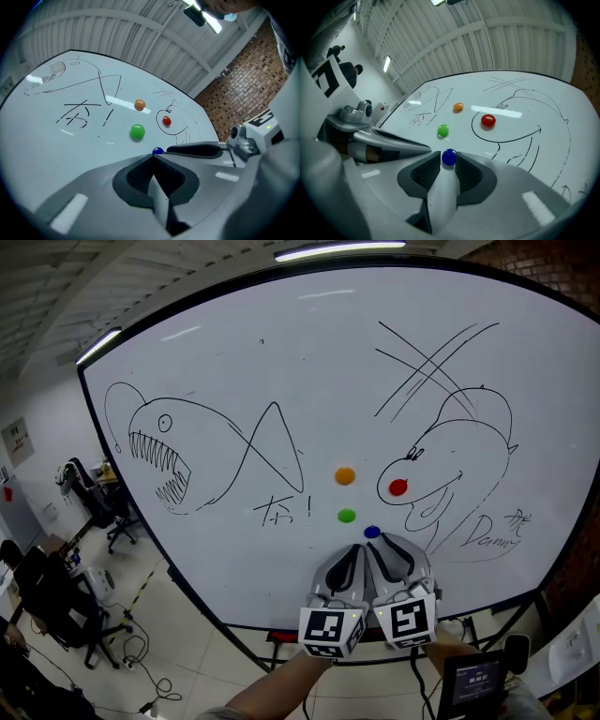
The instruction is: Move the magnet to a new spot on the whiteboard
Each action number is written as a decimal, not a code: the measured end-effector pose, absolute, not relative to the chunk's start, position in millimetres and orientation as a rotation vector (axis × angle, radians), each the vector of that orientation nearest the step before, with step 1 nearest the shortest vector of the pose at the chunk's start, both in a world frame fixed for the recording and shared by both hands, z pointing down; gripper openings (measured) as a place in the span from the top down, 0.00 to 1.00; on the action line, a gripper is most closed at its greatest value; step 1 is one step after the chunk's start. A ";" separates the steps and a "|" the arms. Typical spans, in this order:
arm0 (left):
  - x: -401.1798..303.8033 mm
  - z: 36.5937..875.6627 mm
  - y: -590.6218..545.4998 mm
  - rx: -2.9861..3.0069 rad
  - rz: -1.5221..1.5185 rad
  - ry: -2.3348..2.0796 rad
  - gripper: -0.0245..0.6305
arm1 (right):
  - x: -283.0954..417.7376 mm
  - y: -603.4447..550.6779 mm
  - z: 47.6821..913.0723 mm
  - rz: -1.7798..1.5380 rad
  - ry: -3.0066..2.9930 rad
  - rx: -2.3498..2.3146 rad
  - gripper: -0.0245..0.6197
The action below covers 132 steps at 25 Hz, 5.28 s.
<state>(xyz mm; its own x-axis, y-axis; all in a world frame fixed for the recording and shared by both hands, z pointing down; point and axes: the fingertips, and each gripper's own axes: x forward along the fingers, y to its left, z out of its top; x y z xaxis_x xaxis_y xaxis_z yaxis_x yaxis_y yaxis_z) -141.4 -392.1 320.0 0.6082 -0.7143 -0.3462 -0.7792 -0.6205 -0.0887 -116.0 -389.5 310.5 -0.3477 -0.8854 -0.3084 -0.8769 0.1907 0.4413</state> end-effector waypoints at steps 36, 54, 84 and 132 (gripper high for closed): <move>-49.3 320.1 -376.5 -2.729 0.415 0.971 0.96 | -16.3 -391.3 319.0 -0.772 -2.113 1.945 0.77; 157.1 291.9 -339.0 -2.754 0.489 0.779 0.96 | 204.0 -348.5 285.2 -0.799 -2.041 2.085 0.77; 394.5 273.4 -305.5 -2.865 0.505 0.439 0.96 | 477.8 -312.9 269.3 -0.577 -1.985 2.486 0.77; 302.8 277.5 -326.2 -2.855 0.397 0.696 0.96 | 355.1 -321.5 286.1 -0.533 -2.237 2.268 0.95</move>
